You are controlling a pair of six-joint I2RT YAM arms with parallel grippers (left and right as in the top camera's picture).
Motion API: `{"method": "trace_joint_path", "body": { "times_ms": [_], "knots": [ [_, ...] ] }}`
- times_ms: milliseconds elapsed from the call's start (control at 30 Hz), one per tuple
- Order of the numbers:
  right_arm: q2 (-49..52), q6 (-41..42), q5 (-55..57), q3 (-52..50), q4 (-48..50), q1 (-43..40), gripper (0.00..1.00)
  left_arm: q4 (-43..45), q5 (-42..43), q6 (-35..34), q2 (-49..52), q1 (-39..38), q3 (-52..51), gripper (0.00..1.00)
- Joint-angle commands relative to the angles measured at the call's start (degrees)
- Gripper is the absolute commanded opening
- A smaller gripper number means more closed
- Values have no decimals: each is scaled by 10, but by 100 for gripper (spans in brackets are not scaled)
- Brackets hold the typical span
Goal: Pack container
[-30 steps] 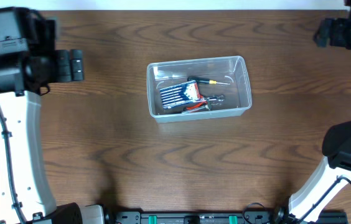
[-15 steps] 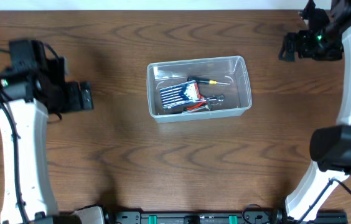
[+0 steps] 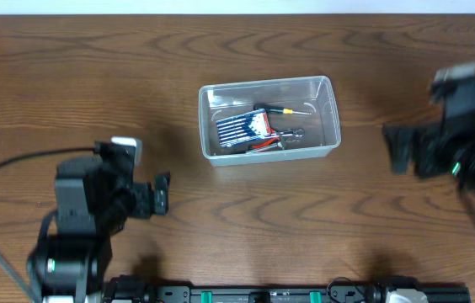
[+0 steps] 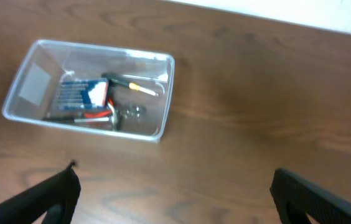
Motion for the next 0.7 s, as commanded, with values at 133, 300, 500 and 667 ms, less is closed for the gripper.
{"method": "trace_joint_path", "body": {
  "times_ms": [133, 300, 500, 667],
  "knots": [
    [-215, 36, 15, -300, 109, 10, 99, -10, -135, -5, -63, -43, -5, 98],
    [-291, 36, 15, -402, 135, 10, 99, -7, -123, -5, -60, -47, -5, 99],
    [-292, 59, 15, -435, 157, 10, 99, -7, -135, 0, -59, -53, -5, 98],
    [-292, 59, 15, -435, 157, 10, 99, -7, -135, 0, -59, -53, -5, 98]
  ]
}}
